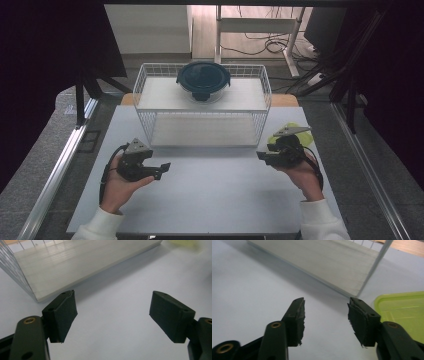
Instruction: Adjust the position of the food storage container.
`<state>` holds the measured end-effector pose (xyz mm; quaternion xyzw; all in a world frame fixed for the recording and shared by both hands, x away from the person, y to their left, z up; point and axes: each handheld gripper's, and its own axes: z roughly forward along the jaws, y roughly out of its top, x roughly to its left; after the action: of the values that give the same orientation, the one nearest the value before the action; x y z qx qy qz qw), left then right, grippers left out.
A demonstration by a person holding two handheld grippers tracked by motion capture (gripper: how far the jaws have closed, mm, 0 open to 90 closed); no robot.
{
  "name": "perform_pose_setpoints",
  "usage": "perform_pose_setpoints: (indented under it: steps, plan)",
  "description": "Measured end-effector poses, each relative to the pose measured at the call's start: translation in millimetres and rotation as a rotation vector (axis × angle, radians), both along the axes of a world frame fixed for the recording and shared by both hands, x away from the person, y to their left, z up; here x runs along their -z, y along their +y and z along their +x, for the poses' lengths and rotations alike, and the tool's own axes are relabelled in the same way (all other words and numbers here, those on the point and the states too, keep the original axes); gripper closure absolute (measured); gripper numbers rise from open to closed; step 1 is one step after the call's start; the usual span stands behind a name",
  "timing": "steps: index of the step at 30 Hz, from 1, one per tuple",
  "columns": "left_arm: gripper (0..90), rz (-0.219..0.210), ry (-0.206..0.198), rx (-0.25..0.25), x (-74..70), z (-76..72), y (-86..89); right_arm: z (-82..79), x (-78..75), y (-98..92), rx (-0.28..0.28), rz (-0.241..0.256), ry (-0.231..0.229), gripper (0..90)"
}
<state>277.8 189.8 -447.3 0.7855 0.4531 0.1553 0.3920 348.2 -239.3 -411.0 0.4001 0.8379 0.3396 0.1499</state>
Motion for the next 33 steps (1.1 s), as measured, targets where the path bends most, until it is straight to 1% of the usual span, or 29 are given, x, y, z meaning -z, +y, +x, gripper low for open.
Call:
perform_pose_setpoints:
  steps: [1,3,4,5,6,7,8,9,11,12,13,14,15,16,17,18,19,20,21,23,26,30,31,32,33]
  plan:
    - [21.6,-0.003,0.000,-0.003,-0.8,-0.3,0.7,0.0,0.0,0.0,0.000,0.000,0.000,49.2]
    - [21.7,-0.010,0.003,-0.006,-0.5,-1.3,1.7,6.6,-0.7,-3.4,0.020,-0.007,0.003,51.9]
    - [21.7,-0.007,0.007,-0.006,1.1,-1.9,2.0,16.2,-2.1,-6.6,0.054,-0.044,0.000,55.9]
    - [21.6,-0.007,0.007,-0.006,1.1,-1.9,2.0,16.2,-2.1,-6.6,0.054,-0.044,0.000,55.9]
    - [21.6,-0.004,0.014,-0.006,2.2,-2.4,1.8,20.0,-3.2,-8.1,0.070,-0.064,-0.001,58.1]
    - [21.0,0.008,0.020,0.001,3.3,-3.0,1.4,31.9,-7.9,-15.0,0.102,-0.103,-0.006,63.6]
    - [20.8,0.008,0.020,0.001,3.3,-3.0,1.4,31.9,-7.9,-15.0,0.102,-0.103,-0.006,63.6]
    - [20.8,0.009,0.021,0.003,3.4,-3.8,1.4,36.3,-9.2,-17.7,0.108,-0.111,0.001,66.0]
    - [20.8,0.002,0.024,0.006,3.5,-4.5,2.1,52.0,-11.6,-26.9,0.135,-0.132,0.026,72.4]
    - [20.8,-0.003,0.027,0.007,4.0,-4.5,2.8,67.1,-11.4,-35.5,0.160,-0.148,0.042,78.4]
    - [20.8,-0.007,0.030,0.006,4.6,-4.2,3.1,67.1,-11.4,-35.5,0.160,-0.148,0.042,78.4]
    - [21.0,-0.012,0.036,0.008,5.7,-3.4,3.8,81.3,-10.6,-43.7,0.190,-0.177,0.049,83.7]
    - [21.1,-0.012,0.036,0.008,5.7,-3.4,3.8,81.3,-10.6,-43.7,0.190,-0.177,0.049,83.7]
    - [21.2,-0.018,0.040,0.009,6.5,-2.8,4.0,93.6,-9.5,-51.4,0.212,-0.194,0.053,87.8]
    - [21.2,-0.020,0.041,0.011,6.9,-2.3,4.4,93.6,-9.5,-51.4,0.212,-0.194,0.053,87.8]
    - [21.4,-0.025,0.043,0.010,7.8,-1.4,5.1,98.0,-8.8,-54.1,0.218,-0.204,0.051,88.3]
    - [21.4,-0.029,0.046,0.009,8.4,-0.8,5.6,105.1,-7.0,-58.1,0.224,-0.227,0.047,88.5]
    - [21.6,-0.034,0.049,0.007,9.3,0.4,6.6,117.1,-2.7,-64.3,0.229,-0.265,0.054,88.6]
    - [21.6,-0.038,0.052,0.007,9.9,1.2,7.0,117.1,-2.7,-64.3,0.229,-0.265,0.054,88.6]
    - [21.7,-0.043,0.058,0.005,11.8,3.5,7.1,128.2,1.8,-69.4,0.232,-0.293,0.061,88.6]
    - [21.8,-0.041,0.063,0.006,13.4,5.0,6.4,143.7,6.8,-75.8,0.202,-0.351,0.060,88.6]
    - [22.5,-0.050,0.074,0.008,17.0,5.9,6.6,162.4,15.9,-86.6,0.175,-0.381,0.098,88.6]
    - [22.6,-0.049,0.078,0.007,18.2,6.5,6.9,166.3,17.8,-90.2,0.174,-0.379,0.108,88.6]
    - [22.6,-0.054,0.081,0.001,19.2,6.8,6.8,169.5,19.6,-93.6,0.172,-0.370,0.105,88.6]
    - [22.8,-0.053,0.082,0.000,19.8,7.0,7.1,172.9,20.3,-96.5,0.168,-0.367,0.117,88.6]
